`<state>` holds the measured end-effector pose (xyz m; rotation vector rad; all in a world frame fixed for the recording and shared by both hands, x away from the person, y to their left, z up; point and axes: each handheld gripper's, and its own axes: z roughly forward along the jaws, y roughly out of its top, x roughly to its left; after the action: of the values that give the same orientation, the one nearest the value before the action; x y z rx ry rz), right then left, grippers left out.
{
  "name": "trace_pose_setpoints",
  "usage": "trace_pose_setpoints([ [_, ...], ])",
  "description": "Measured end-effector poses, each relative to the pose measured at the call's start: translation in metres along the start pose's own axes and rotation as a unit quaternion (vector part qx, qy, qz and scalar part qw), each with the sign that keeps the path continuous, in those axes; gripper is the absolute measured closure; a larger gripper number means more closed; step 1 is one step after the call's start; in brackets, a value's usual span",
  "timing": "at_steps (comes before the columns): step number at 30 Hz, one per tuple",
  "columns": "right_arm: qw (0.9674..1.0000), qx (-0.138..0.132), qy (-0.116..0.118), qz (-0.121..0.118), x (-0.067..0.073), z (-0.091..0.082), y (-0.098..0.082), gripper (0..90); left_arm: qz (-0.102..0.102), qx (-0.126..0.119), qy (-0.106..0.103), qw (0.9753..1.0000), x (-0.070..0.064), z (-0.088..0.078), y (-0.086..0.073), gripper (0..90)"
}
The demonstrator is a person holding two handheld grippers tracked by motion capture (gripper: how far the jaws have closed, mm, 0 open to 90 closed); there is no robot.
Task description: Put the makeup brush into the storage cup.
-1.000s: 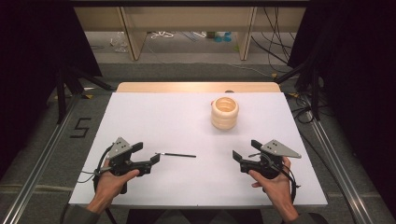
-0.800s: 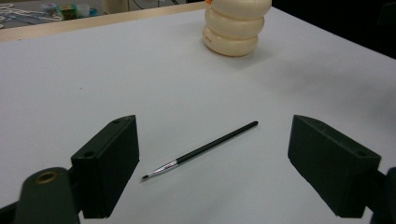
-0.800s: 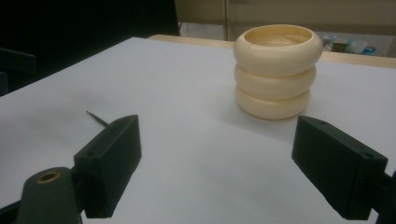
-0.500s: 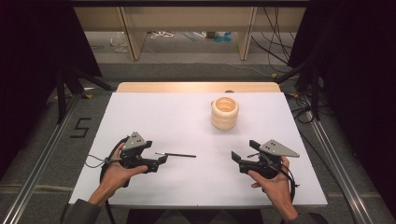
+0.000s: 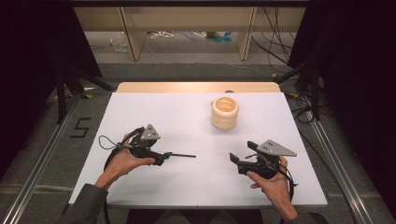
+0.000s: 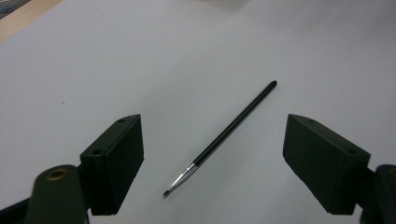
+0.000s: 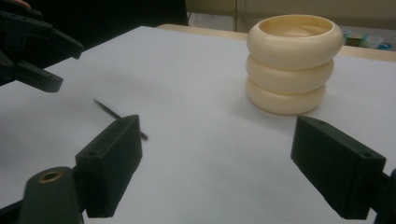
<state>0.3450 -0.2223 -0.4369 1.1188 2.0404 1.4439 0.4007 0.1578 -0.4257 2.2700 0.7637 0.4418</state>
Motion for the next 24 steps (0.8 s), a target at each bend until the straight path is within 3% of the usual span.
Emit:
trace_pose_setpoints([
  [3,1.0000,0.006,-0.004,-0.006,0.000,-0.001,0.000,17.3,0.008,0.015,-0.015,0.9997,0.002,0.007,0.004,20.0],
  [6,1.0000,-0.001,0.000,-0.004,0.000,0.001,0.000,17.5,0.035,0.041,-0.019,0.9984,0.005,0.012,0.008,21.3],
  [13,0.9999,0.010,0.002,-0.009,0.001,0.001,0.000,18.3,0.050,0.082,-0.040,0.9946,0.005,0.023,0.015,21.6],
  [16,0.9999,0.012,0.003,-0.008,0.001,0.001,0.000,18.3,0.056,0.086,-0.043,0.9938,0.007,0.025,0.017,21.6],
  [20,0.9999,0.011,0.005,-0.009,0.001,0.002,0.000,18.4,0.085,0.117,-0.046,0.9885,0.006,0.028,0.019,22.1],
  [22,0.9999,0.003,0.011,-0.004,0.001,0.004,-0.001,18.4,0.087,0.122,-0.048,0.9875,0.008,0.030,0.020,22.5],
  [24,0.9999,0.003,0.012,-0.005,0.001,0.004,-0.001,18.4,0.100,0.136,-0.044,0.9846,0.009,0.032,0.022,23.4],
])
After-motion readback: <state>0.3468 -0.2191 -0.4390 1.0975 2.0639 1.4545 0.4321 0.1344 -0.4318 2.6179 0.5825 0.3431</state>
